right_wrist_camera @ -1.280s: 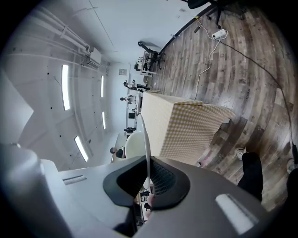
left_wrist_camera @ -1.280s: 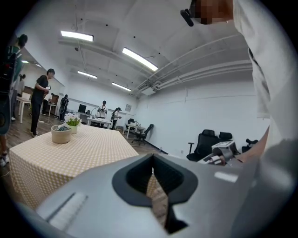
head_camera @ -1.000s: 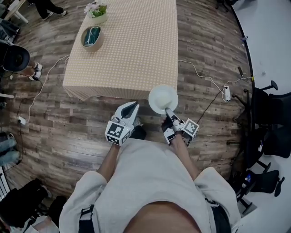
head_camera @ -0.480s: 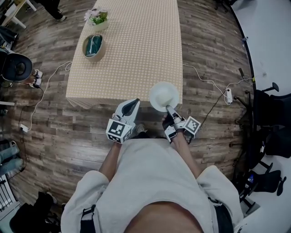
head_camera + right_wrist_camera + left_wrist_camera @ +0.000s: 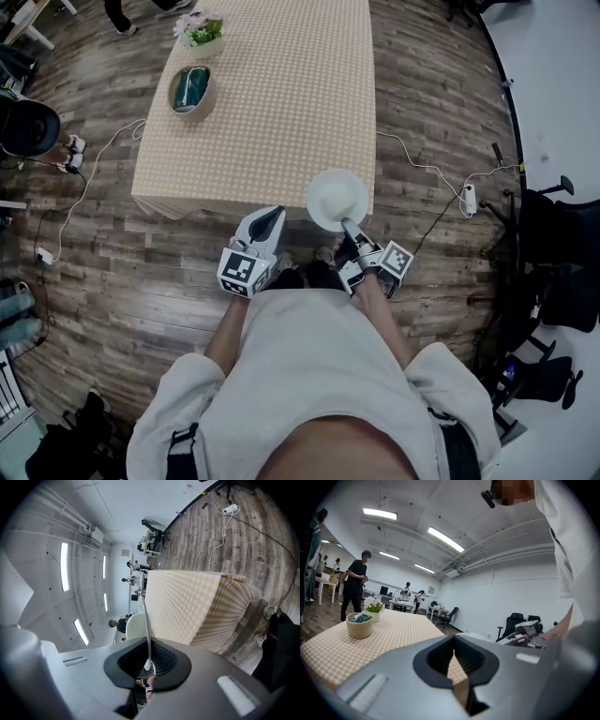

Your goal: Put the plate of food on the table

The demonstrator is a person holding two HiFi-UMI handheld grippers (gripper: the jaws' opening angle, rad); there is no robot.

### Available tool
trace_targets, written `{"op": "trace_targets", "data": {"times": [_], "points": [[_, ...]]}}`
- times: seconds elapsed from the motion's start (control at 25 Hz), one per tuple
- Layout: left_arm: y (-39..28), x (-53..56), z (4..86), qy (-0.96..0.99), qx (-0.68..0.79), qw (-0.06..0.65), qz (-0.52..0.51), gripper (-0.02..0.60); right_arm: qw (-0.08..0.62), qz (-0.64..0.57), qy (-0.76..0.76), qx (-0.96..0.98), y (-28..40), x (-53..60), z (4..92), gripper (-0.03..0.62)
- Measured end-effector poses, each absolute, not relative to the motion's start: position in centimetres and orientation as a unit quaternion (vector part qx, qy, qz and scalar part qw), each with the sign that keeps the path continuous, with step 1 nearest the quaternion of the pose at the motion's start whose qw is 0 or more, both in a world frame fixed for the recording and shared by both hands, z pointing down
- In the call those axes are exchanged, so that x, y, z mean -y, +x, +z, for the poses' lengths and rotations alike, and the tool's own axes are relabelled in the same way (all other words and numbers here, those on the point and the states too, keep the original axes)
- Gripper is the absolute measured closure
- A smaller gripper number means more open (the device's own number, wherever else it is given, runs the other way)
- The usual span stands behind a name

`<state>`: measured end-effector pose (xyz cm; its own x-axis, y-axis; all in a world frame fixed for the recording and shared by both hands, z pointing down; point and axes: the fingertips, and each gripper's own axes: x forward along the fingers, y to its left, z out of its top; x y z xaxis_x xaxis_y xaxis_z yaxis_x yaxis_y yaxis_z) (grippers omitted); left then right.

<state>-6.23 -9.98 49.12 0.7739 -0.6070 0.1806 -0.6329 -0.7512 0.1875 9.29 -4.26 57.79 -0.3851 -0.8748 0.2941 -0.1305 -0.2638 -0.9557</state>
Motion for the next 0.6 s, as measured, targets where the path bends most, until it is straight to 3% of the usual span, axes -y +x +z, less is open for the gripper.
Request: {"op": "trace_targets", "data": {"times": [0.6], "points": [[-3.1, 10.2, 50.7, 0.924, 0.351, 0.133, 0.074, 0.572, 0.268, -0.663, -0.463, -0.524, 12.1, 3.5, 60.5, 0.585]]}}
